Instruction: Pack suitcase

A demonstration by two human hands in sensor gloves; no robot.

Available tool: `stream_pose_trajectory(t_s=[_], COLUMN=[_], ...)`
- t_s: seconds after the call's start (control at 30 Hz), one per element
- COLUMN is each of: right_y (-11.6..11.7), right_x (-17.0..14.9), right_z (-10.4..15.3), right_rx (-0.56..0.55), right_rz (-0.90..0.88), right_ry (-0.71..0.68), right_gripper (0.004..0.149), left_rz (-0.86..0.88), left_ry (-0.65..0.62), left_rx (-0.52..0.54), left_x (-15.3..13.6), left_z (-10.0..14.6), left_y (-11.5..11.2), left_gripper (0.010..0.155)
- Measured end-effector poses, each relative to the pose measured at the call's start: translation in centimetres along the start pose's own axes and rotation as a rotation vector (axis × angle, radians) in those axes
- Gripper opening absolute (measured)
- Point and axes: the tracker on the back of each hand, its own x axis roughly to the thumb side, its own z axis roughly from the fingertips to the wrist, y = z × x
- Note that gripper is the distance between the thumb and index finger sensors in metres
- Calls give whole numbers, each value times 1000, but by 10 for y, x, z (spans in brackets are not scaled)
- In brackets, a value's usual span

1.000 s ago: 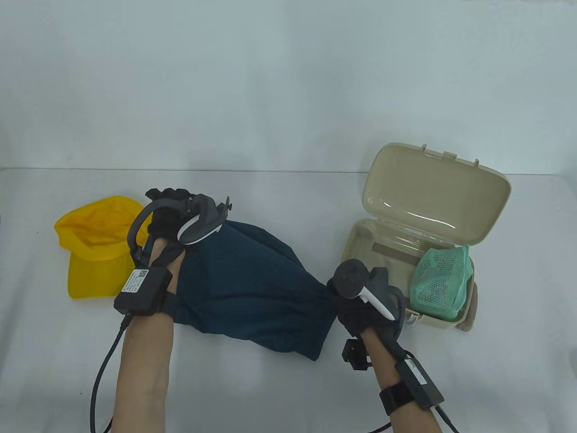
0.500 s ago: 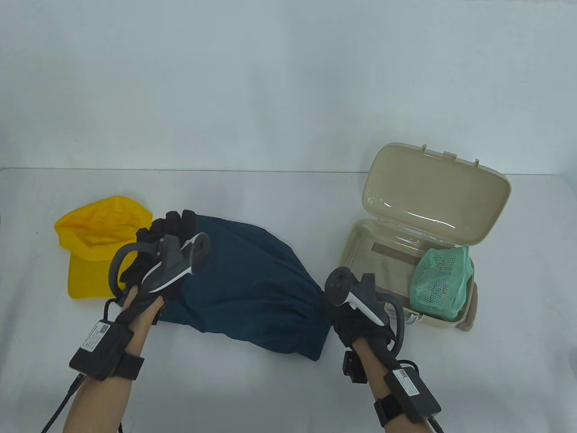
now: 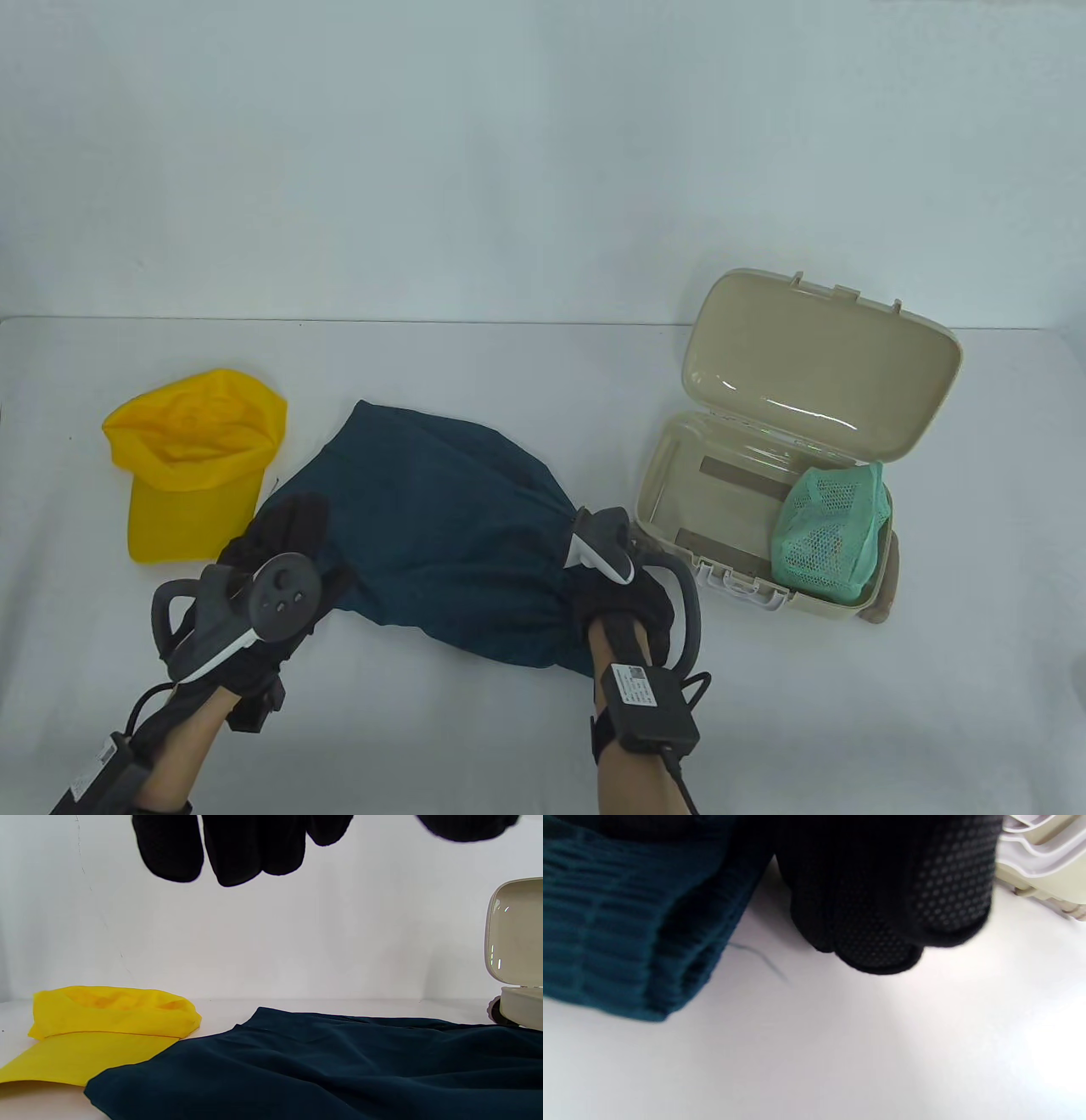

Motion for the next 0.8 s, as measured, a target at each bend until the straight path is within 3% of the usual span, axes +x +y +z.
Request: stream_pose_trajectory(t_s=[0.2,0.47,0.63,0.8], right_y=[-2,13,22,-2], right_x=[14,-10,-31,-44], right_z=[2,0,6,24], right_rx=[57,0,-9,-156], right_rz=[-34,-374,-648,-576], right_ry=[74,111,31,1], right_gripper=[84,76,67,65], left_rz=[35,87,75,79], left_ry=[-46,-31,-35,-31], left_rx=[16,6,-3,-10], left_x=[5,-8,-9,-10], left_z=[3,4,3,2], left_y=[4,2,-1,-2], left_gripper=[83,86,85,85])
